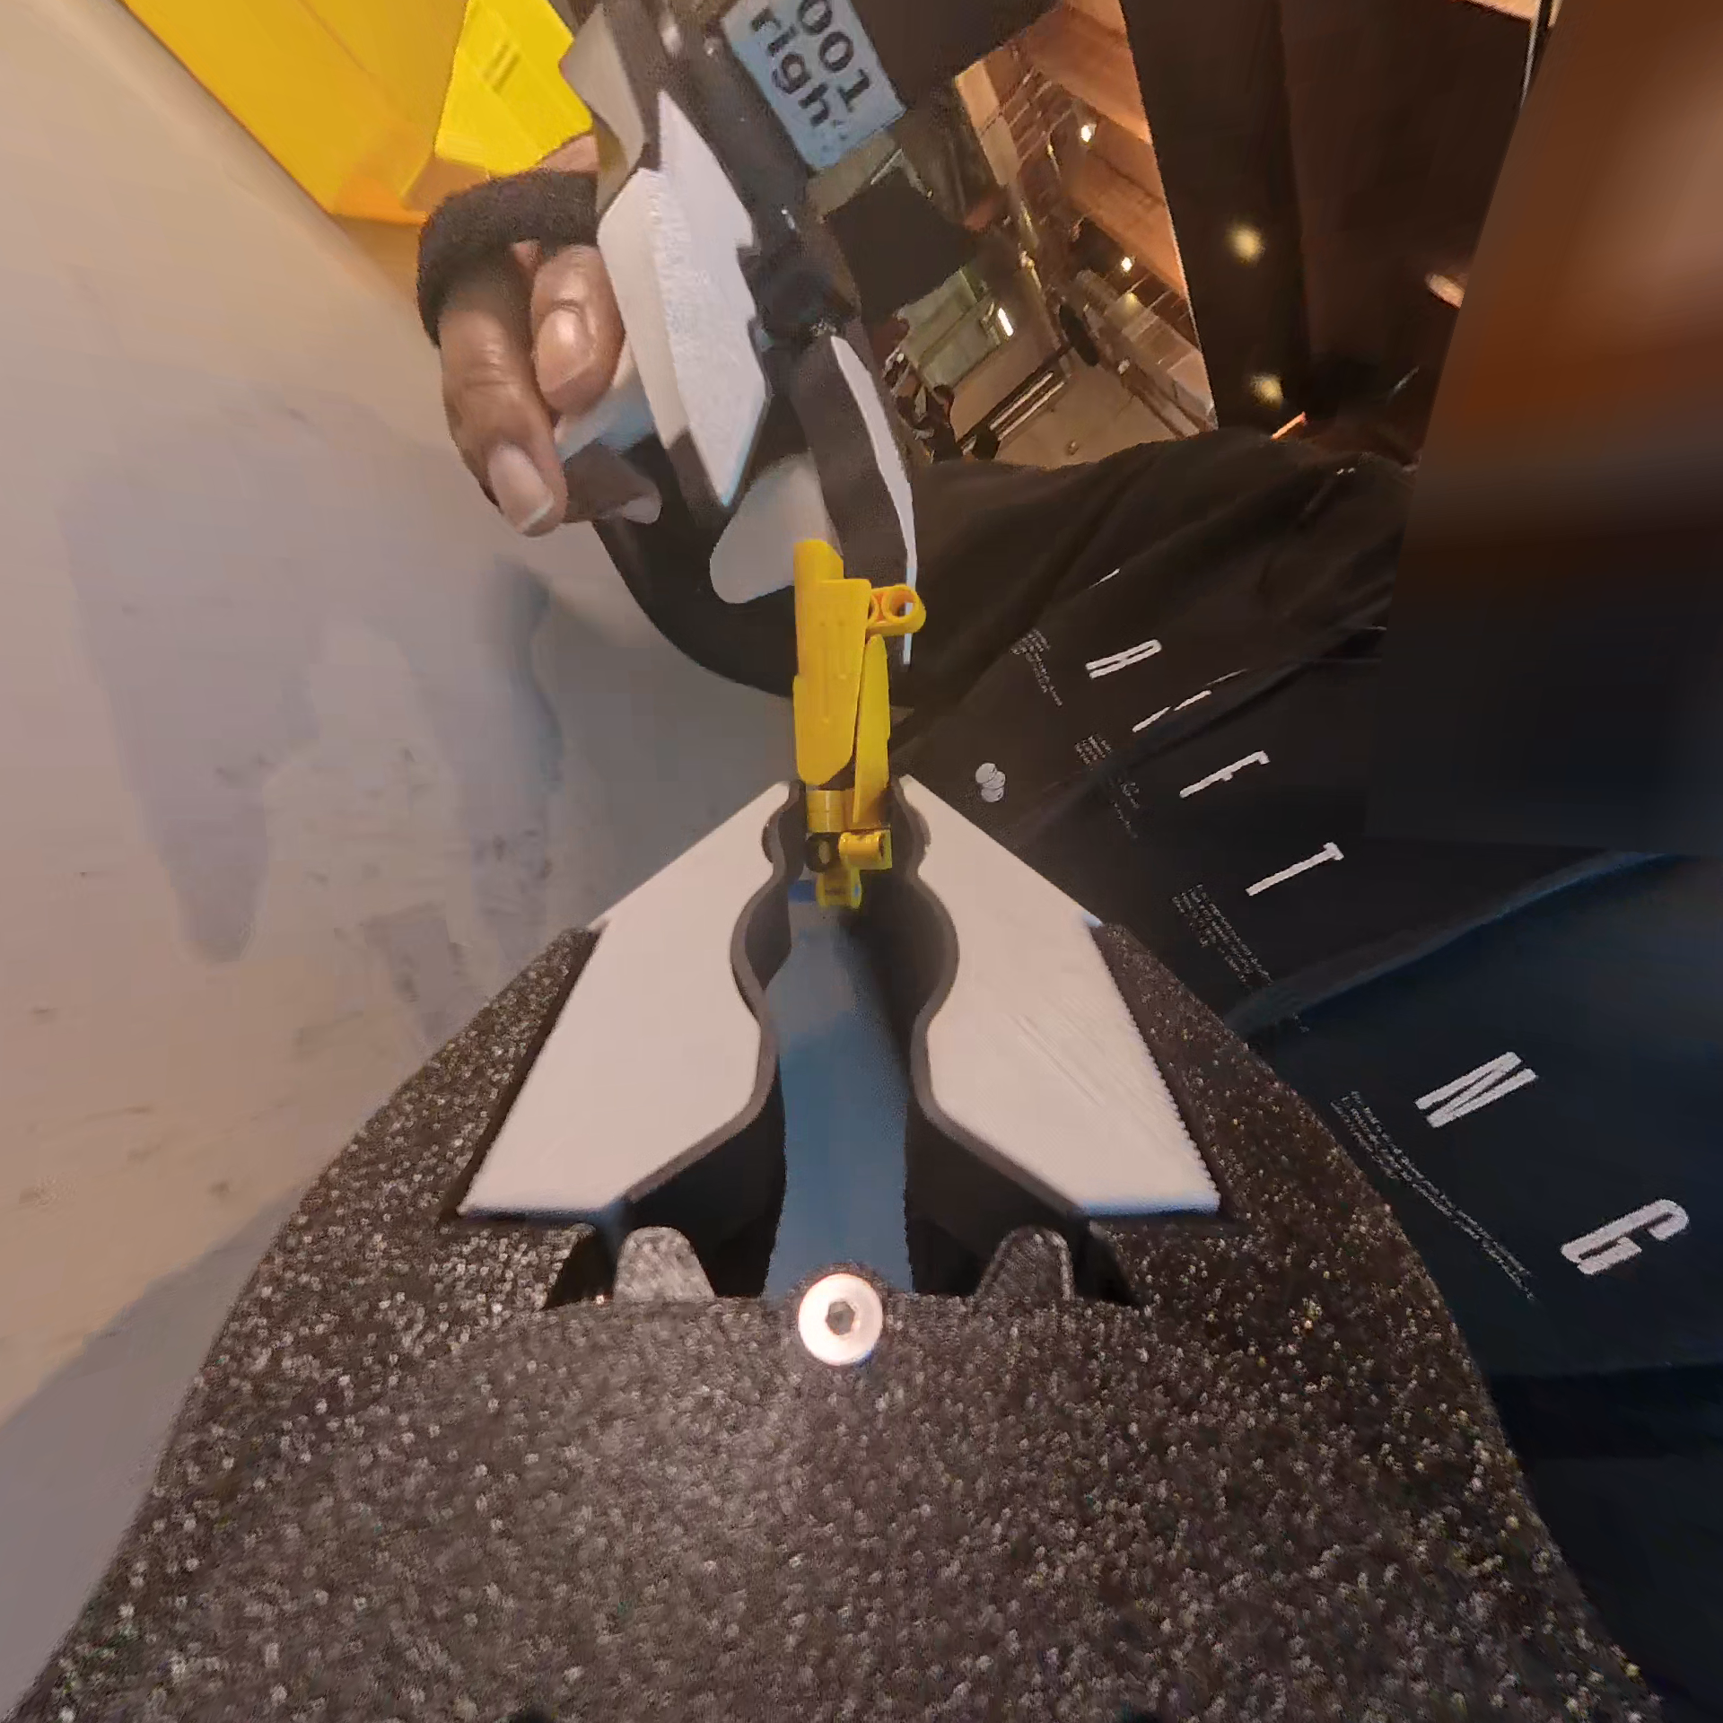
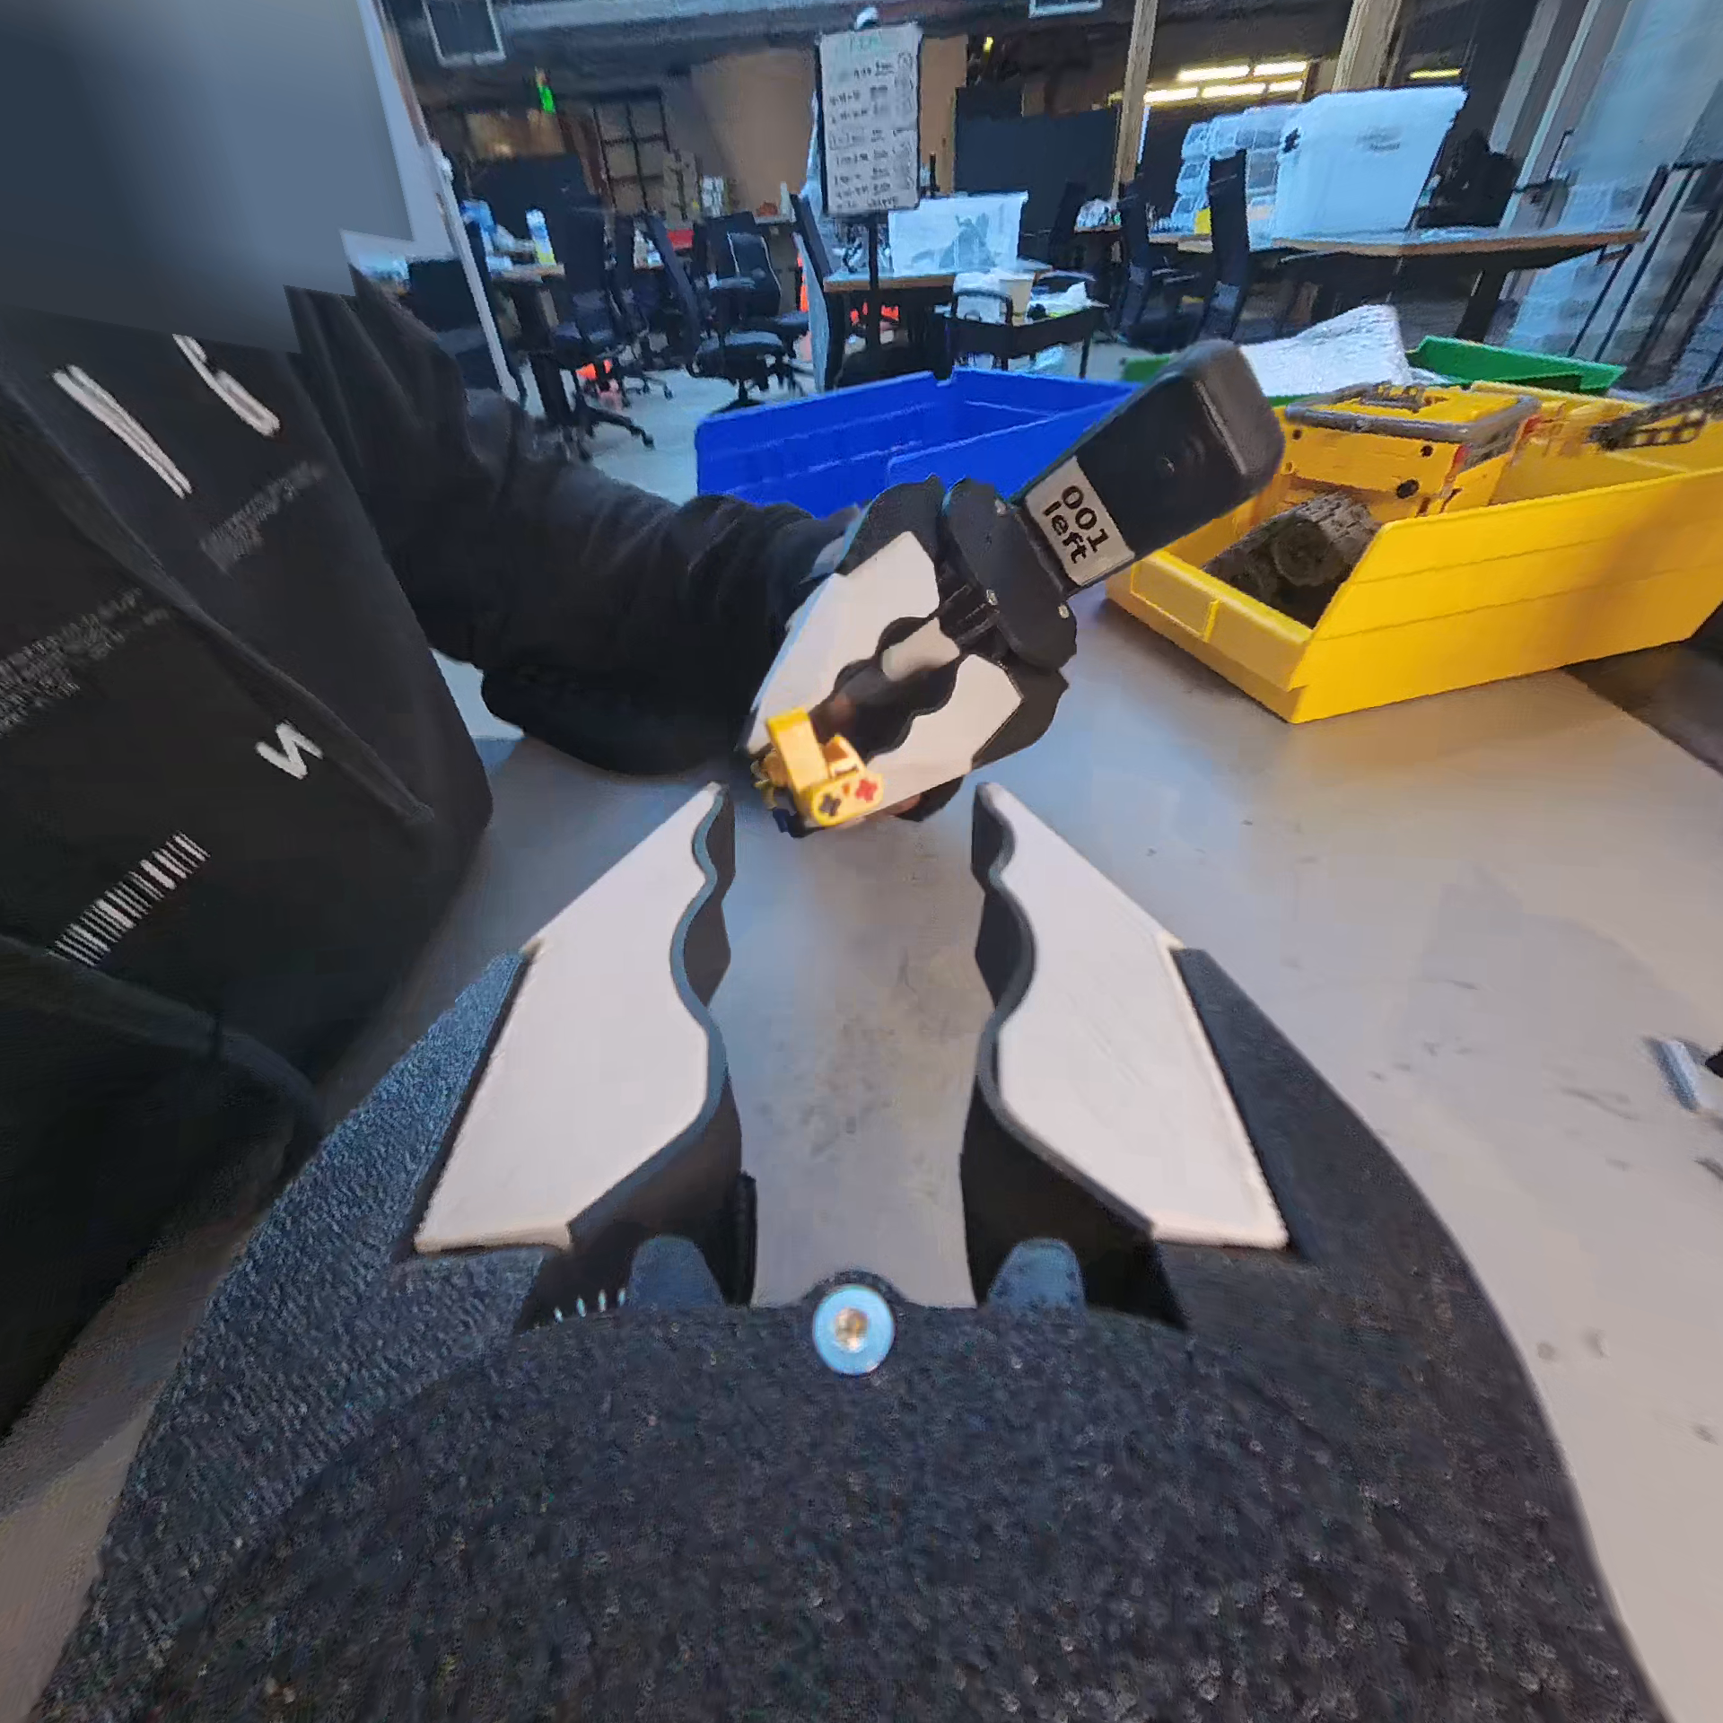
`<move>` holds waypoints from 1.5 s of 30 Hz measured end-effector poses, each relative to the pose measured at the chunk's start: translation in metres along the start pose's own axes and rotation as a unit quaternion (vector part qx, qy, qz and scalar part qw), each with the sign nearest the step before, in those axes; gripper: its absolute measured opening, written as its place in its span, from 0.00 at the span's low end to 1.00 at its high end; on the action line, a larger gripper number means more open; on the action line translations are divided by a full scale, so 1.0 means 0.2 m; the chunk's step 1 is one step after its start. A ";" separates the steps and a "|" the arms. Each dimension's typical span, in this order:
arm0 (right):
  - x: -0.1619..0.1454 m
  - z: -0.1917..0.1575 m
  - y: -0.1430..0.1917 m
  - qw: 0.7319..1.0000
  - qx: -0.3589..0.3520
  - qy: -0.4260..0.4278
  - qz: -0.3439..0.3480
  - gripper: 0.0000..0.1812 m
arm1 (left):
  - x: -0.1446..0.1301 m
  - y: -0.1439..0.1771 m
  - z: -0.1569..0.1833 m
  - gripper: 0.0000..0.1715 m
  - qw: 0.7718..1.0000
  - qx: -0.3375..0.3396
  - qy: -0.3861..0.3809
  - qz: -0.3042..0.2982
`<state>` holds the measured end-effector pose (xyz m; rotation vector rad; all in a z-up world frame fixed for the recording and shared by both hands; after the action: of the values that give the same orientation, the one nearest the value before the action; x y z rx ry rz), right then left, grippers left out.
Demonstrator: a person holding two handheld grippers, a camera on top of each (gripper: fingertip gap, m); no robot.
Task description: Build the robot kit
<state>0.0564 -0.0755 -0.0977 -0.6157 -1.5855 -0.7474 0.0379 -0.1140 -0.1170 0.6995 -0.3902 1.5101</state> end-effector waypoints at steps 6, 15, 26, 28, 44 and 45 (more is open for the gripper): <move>-0.11 -0.02 -0.03 0.998 0.007 0.005 -0.069 0.10 | 0.01 -0.01 -0.06 0.10 0.999 0.044 -0.016 0.006; -0.05 0.22 0.08 0.955 -0.036 -0.268 0.121 0.09 | 0.21 0.15 -0.20 0.09 0.946 0.257 -0.160 0.114; -0.23 0.20 0.08 0.991 -0.091 -0.034 -0.095 0.11 | 0.10 0.14 -0.29 0.08 0.950 0.275 -0.137 0.048; -0.28 0.19 0.07 0.984 -0.100 -0.001 -0.144 0.11 | 0.06 0.13 -0.34 0.08 0.936 0.307 -0.171 0.012; -0.48 0.20 0.04 0.949 -0.118 0.033 -0.290 0.08 | -0.11 0.09 -0.50 0.08 0.864 0.402 -0.279 -0.115; -0.48 0.20 0.04 0.949 -0.118 0.033 -0.291 0.08 | -0.11 0.09 -0.50 0.08 0.865 0.402 -0.277 -0.115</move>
<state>0.0510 -0.0376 -0.1948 -0.2781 -1.6401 -1.3986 0.0007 -0.0690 -0.2027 1.8010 -0.0677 1.1870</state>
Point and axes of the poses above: each gripper's, where its closed fingertips meet, y back along the fingers, x out of its top, z = x × y across the jaws, the point moved 1 cm from there along y, back along the fingers, and after that the axes turned 12 degrees about x, right-handed, at the moved point
